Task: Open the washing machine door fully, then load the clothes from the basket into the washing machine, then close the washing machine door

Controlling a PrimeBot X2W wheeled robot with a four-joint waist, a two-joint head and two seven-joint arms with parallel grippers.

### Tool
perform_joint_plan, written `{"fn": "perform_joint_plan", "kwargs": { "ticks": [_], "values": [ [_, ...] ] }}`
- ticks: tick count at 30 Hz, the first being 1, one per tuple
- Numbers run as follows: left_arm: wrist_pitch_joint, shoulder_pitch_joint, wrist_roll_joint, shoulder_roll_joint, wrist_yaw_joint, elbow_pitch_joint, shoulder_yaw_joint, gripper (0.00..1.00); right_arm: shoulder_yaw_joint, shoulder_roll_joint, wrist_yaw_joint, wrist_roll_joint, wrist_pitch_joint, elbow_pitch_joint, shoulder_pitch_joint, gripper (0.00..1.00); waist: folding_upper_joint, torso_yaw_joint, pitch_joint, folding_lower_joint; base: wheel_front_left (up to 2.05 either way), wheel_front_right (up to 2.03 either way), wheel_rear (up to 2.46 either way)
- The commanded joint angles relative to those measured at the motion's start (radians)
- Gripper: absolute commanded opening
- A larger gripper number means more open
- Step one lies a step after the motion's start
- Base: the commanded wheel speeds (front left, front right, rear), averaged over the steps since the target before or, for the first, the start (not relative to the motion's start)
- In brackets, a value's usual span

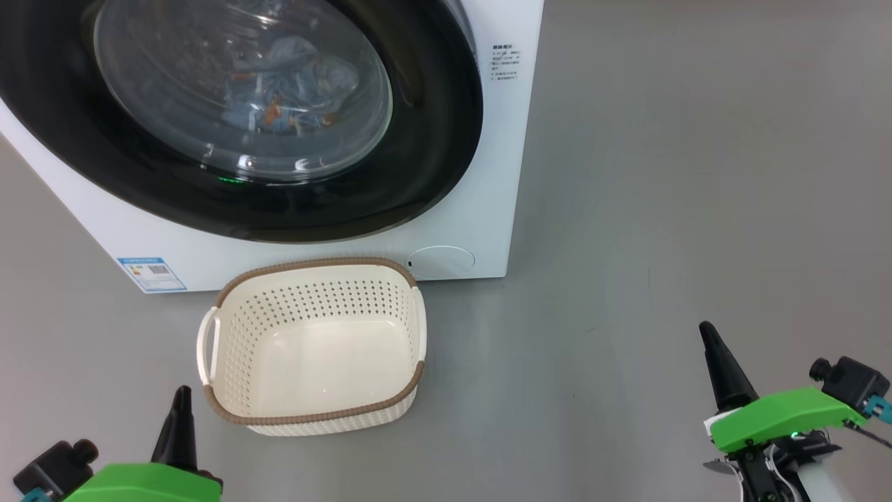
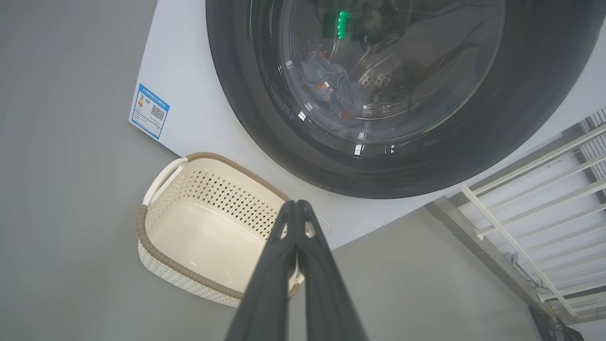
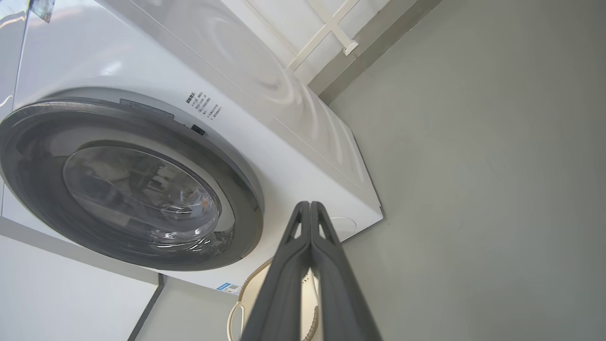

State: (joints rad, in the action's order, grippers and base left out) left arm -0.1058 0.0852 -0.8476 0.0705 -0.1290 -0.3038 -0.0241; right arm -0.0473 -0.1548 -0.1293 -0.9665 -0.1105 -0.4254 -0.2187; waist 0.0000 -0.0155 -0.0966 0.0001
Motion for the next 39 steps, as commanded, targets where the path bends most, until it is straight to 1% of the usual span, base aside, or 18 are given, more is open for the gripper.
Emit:
{"fn": "perform_joint_plan", "kwargs": {
  "ticks": [1,39],
  "values": [
    [0.006,0.021,-0.028,0.013,-0.001,0.030,-0.023,0.00,0.004,-0.002,-0.001,-0.030,0.007,0.033,0.006,0.00,0.0000,0.000,0.002,-0.0001,0.00,0.00,0.00],
    [0.118,0.022,-0.416,-0.004,-0.001,0.045,-0.057,0.00,0.084,0.052,-0.001,-0.355,0.120,0.111,0.062,0.00,0.0000,0.008,0.050,-0.0001,0.00,0.00,0.00]
  ]
}}
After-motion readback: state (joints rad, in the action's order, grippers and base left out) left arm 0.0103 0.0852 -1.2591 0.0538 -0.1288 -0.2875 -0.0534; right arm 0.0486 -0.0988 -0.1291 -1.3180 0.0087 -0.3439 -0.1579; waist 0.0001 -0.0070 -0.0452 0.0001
